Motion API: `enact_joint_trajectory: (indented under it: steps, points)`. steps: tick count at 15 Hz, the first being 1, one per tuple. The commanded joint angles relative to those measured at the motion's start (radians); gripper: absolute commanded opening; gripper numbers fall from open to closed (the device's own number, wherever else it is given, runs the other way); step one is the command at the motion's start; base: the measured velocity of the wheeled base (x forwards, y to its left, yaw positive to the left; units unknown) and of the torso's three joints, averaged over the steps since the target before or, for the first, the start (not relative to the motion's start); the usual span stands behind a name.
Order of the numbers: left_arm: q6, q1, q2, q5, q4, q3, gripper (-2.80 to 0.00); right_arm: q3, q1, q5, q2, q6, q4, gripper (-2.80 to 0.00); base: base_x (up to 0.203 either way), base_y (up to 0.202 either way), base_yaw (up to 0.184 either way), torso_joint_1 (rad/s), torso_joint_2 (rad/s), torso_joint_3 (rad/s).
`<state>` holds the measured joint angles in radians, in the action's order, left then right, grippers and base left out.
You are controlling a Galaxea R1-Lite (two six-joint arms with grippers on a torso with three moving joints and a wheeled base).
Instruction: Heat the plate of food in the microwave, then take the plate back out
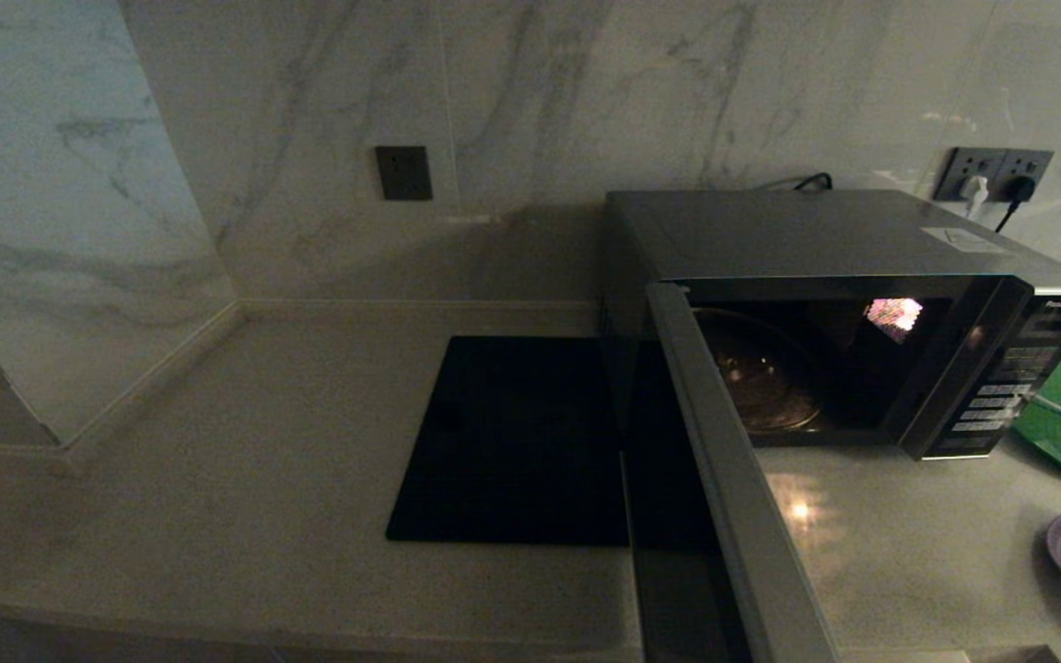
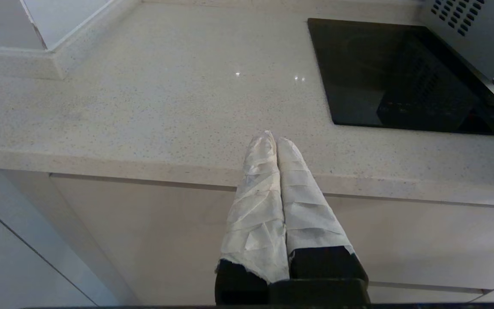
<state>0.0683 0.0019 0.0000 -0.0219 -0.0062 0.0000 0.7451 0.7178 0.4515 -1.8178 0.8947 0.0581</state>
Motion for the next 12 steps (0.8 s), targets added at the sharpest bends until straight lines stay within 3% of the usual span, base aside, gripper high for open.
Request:
enact_joint_trajectory:
  steps: [1, 12]
  points:
    - [0.001, 0.001, 0.000, -0.001, -0.001, 0.000, -2.80, -0.004, 0.002, 0.003, -0.024, 0.004, 0.000, -2.80, 0.000, 0.000, 0.000, 0.000, 0.00, 0.000]
    - [0.001, 0.000, 0.000, -0.001, 0.000, 0.000, -2.80, -0.052, 0.006, -0.004, -0.076, 0.012, 0.039, -2.80, 0.000, 0.000, 0.000, 0.000, 0.00, 0.000]
